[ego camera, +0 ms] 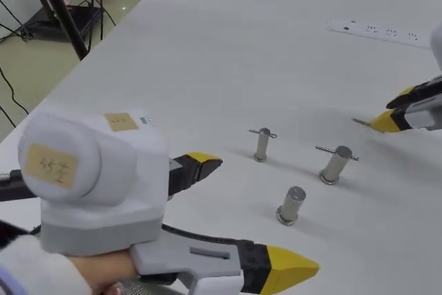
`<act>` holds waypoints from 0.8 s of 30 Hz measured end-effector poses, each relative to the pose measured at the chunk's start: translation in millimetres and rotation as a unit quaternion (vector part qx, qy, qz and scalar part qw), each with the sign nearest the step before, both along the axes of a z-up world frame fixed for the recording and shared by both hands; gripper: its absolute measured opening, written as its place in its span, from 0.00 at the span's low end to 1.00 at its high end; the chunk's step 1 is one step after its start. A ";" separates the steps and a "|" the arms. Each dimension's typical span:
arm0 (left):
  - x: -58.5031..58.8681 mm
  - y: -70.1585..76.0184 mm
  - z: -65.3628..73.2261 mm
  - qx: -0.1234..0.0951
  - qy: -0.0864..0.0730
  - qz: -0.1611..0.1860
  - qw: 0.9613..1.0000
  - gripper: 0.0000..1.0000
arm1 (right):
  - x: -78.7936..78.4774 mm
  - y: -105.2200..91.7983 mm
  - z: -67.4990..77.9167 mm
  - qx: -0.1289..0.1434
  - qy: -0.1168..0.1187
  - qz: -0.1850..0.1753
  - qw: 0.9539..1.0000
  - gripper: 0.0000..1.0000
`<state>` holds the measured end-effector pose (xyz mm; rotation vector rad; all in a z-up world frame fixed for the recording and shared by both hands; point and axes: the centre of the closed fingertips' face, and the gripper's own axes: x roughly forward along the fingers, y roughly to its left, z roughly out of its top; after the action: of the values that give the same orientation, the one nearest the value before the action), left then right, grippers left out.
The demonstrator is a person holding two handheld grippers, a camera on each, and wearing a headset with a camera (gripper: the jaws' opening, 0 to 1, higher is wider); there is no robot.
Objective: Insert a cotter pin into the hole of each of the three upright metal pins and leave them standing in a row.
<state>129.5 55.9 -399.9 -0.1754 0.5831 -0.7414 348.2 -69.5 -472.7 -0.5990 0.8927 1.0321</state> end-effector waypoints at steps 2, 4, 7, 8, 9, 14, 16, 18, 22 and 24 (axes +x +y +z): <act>0.1 -0.3 -0.4 0.000 0.002 0.000 1.000 0.94 | 1.7 -2.1 -5.8 -0.013 0.001 0.005 1.000 0.21; -0.1 -0.6 -1.6 0.003 0.004 -0.002 1.000 0.94 | 2.5 -2.6 -9.1 -0.019 0.000 0.008 1.000 0.16; -0.3 -1.6 -2.8 0.005 0.006 -0.004 1.000 0.94 | 2.4 -1.4 -11.9 -0.019 0.005 0.007 1.000 0.14; -0.5 -2.0 -3.3 0.005 0.007 -0.005 1.000 0.93 | 3.1 -1.3 -13.9 -0.020 0.008 0.006 1.000 0.14; -0.6 -2.2 -3.7 0.005 0.009 -0.005 1.000 0.93 | 3.4 -1.9 -17.1 -0.023 0.011 0.007 1.000 0.14; 0.0 -2.9 -4.1 0.003 0.011 -0.004 1.000 0.92 | 0.7 -4.8 -22.4 -0.038 0.019 0.008 0.999 0.13; -0.8 -3.9 -4.5 0.003 0.012 -0.007 1.000 0.92 | 1.2 -5.3 -21.0 -0.039 0.016 0.011 0.999 0.11; -0.8 -4.4 -5.7 0.005 0.013 -0.008 1.000 0.92 | 1.5 -5.3 -20.6 -0.040 0.014 0.014 0.999 0.10; -1.1 -6.6 -8.2 0.008 0.016 -0.012 1.000 0.91 | -2.8 -2.8 -20.8 -0.047 0.005 0.044 0.998 0.05; -1.1 -8.0 -9.6 0.008 0.018 -0.015 1.000 0.91 | -3.9 -1.9 -21.0 -0.052 0.003 0.048 0.998 0.03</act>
<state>128.4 47.9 -409.5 -0.1655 0.6271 -0.7628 344.3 -71.4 -493.7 -0.7318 0.9337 1.0786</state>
